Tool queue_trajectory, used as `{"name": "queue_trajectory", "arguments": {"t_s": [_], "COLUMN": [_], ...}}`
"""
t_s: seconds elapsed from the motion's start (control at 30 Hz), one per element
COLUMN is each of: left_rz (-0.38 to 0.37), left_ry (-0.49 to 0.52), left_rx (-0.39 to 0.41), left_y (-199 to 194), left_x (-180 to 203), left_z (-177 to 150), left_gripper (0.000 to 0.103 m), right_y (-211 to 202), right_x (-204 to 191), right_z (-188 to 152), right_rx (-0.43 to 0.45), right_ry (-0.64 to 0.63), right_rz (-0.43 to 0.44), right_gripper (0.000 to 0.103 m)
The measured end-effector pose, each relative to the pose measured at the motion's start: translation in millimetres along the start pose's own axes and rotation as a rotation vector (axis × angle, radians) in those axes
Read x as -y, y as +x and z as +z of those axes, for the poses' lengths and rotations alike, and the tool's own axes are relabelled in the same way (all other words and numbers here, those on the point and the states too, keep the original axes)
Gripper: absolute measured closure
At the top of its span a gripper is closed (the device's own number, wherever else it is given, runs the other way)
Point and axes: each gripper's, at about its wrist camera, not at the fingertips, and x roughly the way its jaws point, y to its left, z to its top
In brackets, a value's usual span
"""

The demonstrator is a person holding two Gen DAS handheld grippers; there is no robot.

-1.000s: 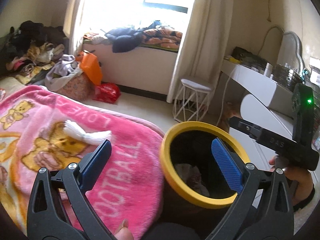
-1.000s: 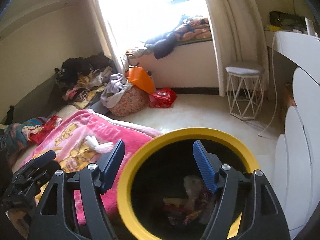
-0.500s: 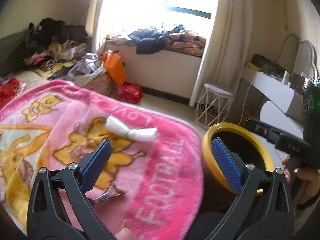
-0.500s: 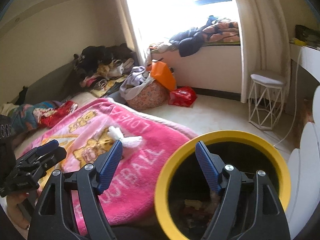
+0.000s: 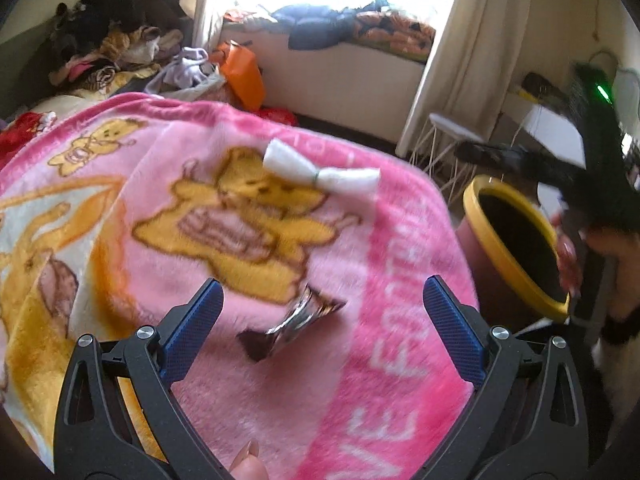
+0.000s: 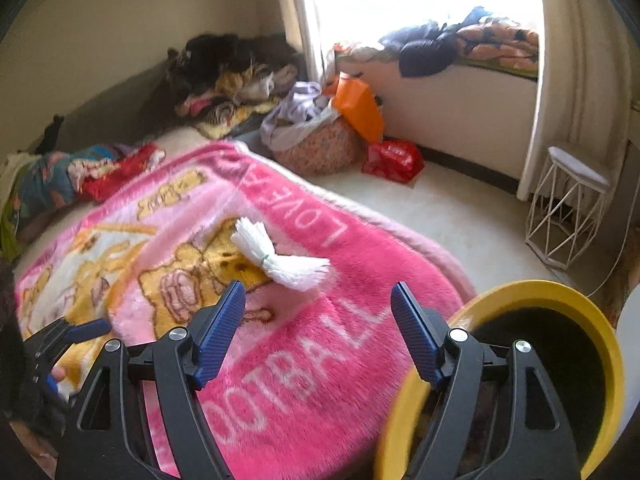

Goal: Collect trash
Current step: 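Grasp the white tied plastic bundle with the right tool while the left tool grasps a wrapper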

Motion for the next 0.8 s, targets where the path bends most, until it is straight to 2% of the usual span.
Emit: {"name": "queue_trajectory", "arguments": {"t_s": [0.13, 0.2, 0.43, 0.5, 0.57, 0.63, 0.8], "left_rz": [-0.006, -0.011, -0.020, -0.020, -0.018, -0.017, -0.025], "left_ry": [0.013, 0.006, 0.001, 0.008, 0.016, 0.020, 0.011], "left_rx": [-0.034, -0.048, -0.092, -0.100, -0.112, -0.120, -0.127], "left_y": [7.4, 11.4, 22.0, 23.8, 26.3, 28.0, 29.5], "left_x": [-4.5, -7.2, -12.2, -11.8, -11.2, -10.6, -9.1], "left_z": [-9.1, -12.8, -21.7, -23.5, -26.6, -28.9, -30.1], "left_gripper": [0.015, 0.022, 0.041, 0.047, 0.051, 0.058, 0.076], "right_y": [38.5, 57.7, 102.8, 108.5, 117.8, 118.6, 89.8], "right_x": [-8.4, -11.4, -10.6, -11.1, -10.9, -11.1, -17.1], "right_z": [4.4, 5.8, 7.0, 7.3, 4.7, 2.0, -4.2], "right_rx": [-0.068, -0.097, -0.163, -0.169, -0.205, -0.220, -0.145], "right_ry": [0.028, 0.044, 0.102, 0.107, 0.122, 0.130, 0.089], "right_rz": [0.016, 0.020, 0.018, 0.024, 0.051, 0.069, 0.071], "right_gripper": [0.035, 0.037, 0.054, 0.066, 0.092, 0.095, 0.096]}}
